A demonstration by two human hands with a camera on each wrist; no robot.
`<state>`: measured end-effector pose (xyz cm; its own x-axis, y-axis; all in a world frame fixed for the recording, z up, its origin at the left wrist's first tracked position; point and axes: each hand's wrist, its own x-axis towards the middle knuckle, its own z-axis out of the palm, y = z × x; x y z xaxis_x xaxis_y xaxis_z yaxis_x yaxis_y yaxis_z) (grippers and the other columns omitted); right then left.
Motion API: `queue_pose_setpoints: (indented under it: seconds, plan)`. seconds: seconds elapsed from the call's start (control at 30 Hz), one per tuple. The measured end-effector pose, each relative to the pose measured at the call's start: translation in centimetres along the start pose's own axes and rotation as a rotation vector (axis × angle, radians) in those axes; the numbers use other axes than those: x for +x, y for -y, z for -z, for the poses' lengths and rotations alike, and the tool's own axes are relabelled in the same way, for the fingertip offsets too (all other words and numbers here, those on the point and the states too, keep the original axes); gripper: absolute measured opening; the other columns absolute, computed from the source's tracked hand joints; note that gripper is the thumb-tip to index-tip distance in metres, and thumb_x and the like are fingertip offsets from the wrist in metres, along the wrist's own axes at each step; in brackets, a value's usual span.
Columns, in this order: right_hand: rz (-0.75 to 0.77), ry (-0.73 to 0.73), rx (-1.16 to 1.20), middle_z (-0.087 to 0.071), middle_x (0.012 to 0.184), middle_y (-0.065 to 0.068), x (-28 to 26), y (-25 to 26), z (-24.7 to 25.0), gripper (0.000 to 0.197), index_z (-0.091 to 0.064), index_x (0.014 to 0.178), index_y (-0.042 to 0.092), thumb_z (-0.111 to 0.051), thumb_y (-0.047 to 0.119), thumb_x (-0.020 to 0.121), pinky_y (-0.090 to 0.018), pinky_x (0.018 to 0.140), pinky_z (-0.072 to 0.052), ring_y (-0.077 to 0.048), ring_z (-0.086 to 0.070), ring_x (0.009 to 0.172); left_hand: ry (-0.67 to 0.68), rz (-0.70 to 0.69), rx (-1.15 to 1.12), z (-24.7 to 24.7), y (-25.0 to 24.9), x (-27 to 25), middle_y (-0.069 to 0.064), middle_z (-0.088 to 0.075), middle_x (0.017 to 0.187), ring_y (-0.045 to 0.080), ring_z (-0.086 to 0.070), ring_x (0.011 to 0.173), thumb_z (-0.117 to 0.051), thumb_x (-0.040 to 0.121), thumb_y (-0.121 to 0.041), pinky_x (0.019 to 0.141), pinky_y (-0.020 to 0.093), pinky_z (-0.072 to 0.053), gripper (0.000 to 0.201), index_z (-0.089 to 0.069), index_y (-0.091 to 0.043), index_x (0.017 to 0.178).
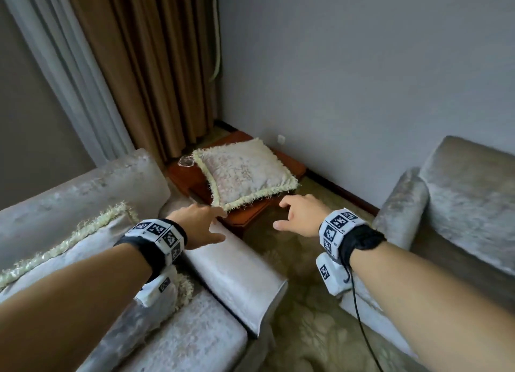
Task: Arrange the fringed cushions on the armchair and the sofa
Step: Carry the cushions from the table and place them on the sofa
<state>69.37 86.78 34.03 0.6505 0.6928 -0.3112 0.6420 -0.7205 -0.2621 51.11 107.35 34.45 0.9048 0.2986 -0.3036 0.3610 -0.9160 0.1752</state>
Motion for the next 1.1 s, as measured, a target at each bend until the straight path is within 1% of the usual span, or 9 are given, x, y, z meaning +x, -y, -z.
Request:
queue_pose_setpoints:
  seconds: [0.13, 0.2, 0.37, 0.43, 0.5, 0.63, 0.77, 0.97, 1.1]
  plan:
    - [-0.037, -0.012, -0.011, -0.064, 0.116, 0.005, 1.3, -9.0, 3.1, 0.081, -0.050, 0.132, 0.038, -0.053, 0.081, 0.062, -0.044, 0.091, -0.051, -0.020, -0.058, 0.109, 0.004, -0.054, 0.065, 1.8, -7.1, 6.9, -0.014, -0.064, 0.123, 0.016, -0.061, 0.111, -0.061, 0.086, -0.058, 0.092, 0.037, -0.051, 0.058, -0.044, -0.043, 0.140]
    - [-0.037, -0.012, -0.040, -0.063, 0.116, 0.005, 2.7, -13.8, 5.1, 0.084, -0.049, 0.133, 0.038, -0.051, 0.081, 0.061, -0.044, 0.090, -0.052, -0.020, -0.058, 0.110, -0.009, -0.081, 0.091, 2.7, -10.9, 10.9, -0.013, -0.063, 0.124, 0.015, -0.060, 0.111, -0.062, 0.087, -0.057, 0.091, 0.035, -0.051, 0.057, -0.044, -0.042, 0.140]
    - [-0.066, 0.006, -0.086, -0.059, 0.128, -0.002, 5.3, -23.5, 9.7, 0.074, -0.048, 0.139, 0.027, -0.061, 0.066, 0.078, -0.043, 0.093, -0.051, -0.024, -0.057, 0.115, 0.000, -0.121, 0.120, 4.6, -18.3, 19.9, -0.010, -0.062, 0.126, 0.014, -0.059, 0.110, -0.061, 0.089, -0.057, 0.093, 0.036, -0.051, 0.057, -0.043, -0.041, 0.141]
    - [-0.067, 0.036, -0.098, -0.058, 0.129, -0.003, 6.1, -26.1, 10.8, 0.073, -0.047, 0.140, 0.027, -0.062, 0.065, 0.080, -0.043, 0.094, -0.050, -0.025, -0.056, 0.117, -0.006, -0.128, 0.108, 5.2, -20.2, 22.5, -0.011, -0.062, 0.125, 0.013, -0.060, 0.108, -0.061, 0.090, -0.056, 0.092, 0.035, -0.051, 0.057, -0.043, -0.040, 0.142]
    - [-0.067, 0.047, -0.112, -0.058, 0.128, -0.004, 7.0, -28.5, 12.1, 0.071, -0.046, 0.141, 0.027, -0.062, 0.063, 0.082, -0.042, 0.093, -0.051, -0.025, -0.058, 0.114, -0.002, -0.135, 0.108, 5.4, -21.7, 25.1, -0.012, -0.063, 0.124, 0.013, -0.060, 0.108, -0.060, 0.090, -0.056, 0.092, 0.034, -0.052, 0.058, -0.042, -0.039, 0.142]
    - [-0.074, 0.058, -0.107, -0.061, 0.123, -0.002, 9.5, -31.7, 13.4, 0.072, -0.047, 0.141, 0.026, -0.063, 0.064, 0.082, -0.040, 0.091, -0.052, -0.023, -0.062, 0.108, 0.052, -0.137, 0.117, 5.0, -23.7, 29.4, -0.011, -0.062, 0.127, 0.014, -0.060, 0.110, -0.060, 0.089, -0.058, 0.094, 0.036, -0.051, 0.060, -0.042, -0.039, 0.143]
    - [-0.065, 0.079, -0.102, -0.061, 0.123, -0.002, 13.2, -32.8, 14.2, 0.072, -0.046, 0.141, 0.026, -0.063, 0.064, 0.082, -0.041, 0.091, -0.053, -0.023, -0.062, 0.108, 0.082, -0.142, 0.115, 5.4, -23.9, 32.9, -0.010, -0.060, 0.131, 0.015, -0.059, 0.113, -0.060, 0.088, -0.059, 0.095, 0.039, -0.051, 0.061, -0.040, -0.041, 0.143]
    - [0.018, 0.124, -0.148, -0.061, 0.126, -0.004, 21.7, -30.9, 16.0, 0.075, -0.045, 0.142, 0.025, -0.061, 0.066, 0.080, -0.043, 0.092, -0.052, -0.024, -0.061, 0.110, 0.080, -0.110, 0.061, 6.8, -20.4, 38.5, -0.008, -0.061, 0.129, 0.017, -0.061, 0.110, -0.062, 0.089, -0.056, 0.095, 0.040, -0.051, 0.059, -0.042, -0.039, 0.142]
    - [0.076, 0.125, -0.189, -0.066, 0.112, -0.002, 29.5, -29.2, 18.5, 0.072, -0.047, 0.141, 0.021, -0.062, 0.061, 0.084, -0.039, 0.090, -0.051, -0.023, -0.062, 0.109, 0.054, -0.088, 0.036, 8.0, -16.4, 44.0, -0.009, -0.062, 0.126, 0.016, -0.061, 0.109, -0.060, 0.089, -0.058, 0.093, 0.040, -0.052, 0.060, -0.042, -0.038, 0.143]
